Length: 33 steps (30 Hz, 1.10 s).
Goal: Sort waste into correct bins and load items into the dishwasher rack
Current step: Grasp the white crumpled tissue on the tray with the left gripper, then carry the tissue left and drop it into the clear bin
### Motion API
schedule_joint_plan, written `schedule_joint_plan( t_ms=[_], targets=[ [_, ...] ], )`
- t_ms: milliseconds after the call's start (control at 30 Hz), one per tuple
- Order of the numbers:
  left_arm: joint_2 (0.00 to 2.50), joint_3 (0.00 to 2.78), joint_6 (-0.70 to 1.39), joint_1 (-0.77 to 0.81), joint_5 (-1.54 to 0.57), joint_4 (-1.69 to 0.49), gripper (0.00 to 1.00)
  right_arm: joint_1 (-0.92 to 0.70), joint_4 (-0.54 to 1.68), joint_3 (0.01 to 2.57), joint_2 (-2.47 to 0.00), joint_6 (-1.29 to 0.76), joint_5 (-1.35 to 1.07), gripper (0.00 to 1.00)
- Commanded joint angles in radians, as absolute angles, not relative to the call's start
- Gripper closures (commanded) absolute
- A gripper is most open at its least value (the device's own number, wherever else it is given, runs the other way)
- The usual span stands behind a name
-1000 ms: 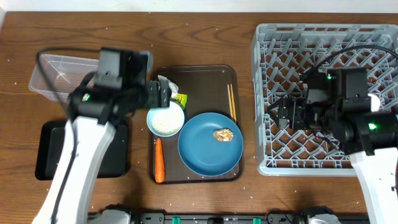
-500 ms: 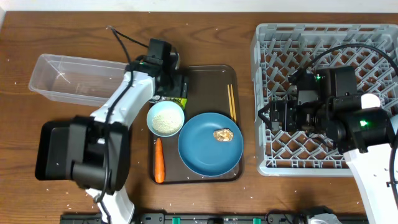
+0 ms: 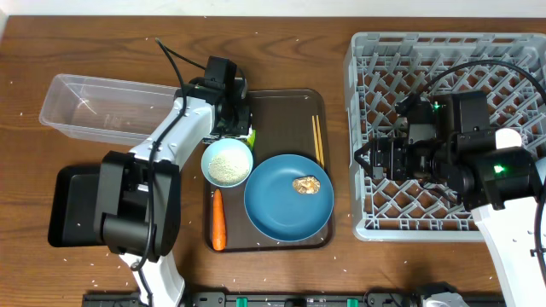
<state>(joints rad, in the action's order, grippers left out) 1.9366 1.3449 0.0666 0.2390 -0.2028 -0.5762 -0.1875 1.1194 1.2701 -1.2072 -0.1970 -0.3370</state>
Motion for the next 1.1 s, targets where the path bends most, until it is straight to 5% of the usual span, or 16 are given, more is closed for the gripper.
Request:
schedule_joint_plan(
  t_ms=[0, 467, 700, 933, 1067],
  targets=[
    [1.873, 1.349, 0.06, 0.237, -0.197, -0.585, 0.94, -0.204, 1.122, 1.269, -1.205, -0.205, -0.344, 0.16],
    [1.579, 1.354, 0.06, 0.219, -0.04, -0.617, 0.94, -0.204, 1.122, 1.269, -1.205, -0.205, -0.344, 0.15],
    [1.611, 1.343, 0.057, 0.228, -0.156, -0.616, 0.91, -0.204, 1.122, 1.269, -1.205, -0.205, -0.344, 0.15],
    [1.827, 1.343, 0.004, 0.282, -0.146, -0.555, 0.41, -0.204, 1.161, 1.269, -1.205, -0.205, -0.345, 0.15],
    [1.904, 1.343, 0.003, 0.283, -0.145, -0.511, 0.34, -0.204, 1.173, 1.269, -1.205, -0.205, -0.345, 0.14]
  ],
)
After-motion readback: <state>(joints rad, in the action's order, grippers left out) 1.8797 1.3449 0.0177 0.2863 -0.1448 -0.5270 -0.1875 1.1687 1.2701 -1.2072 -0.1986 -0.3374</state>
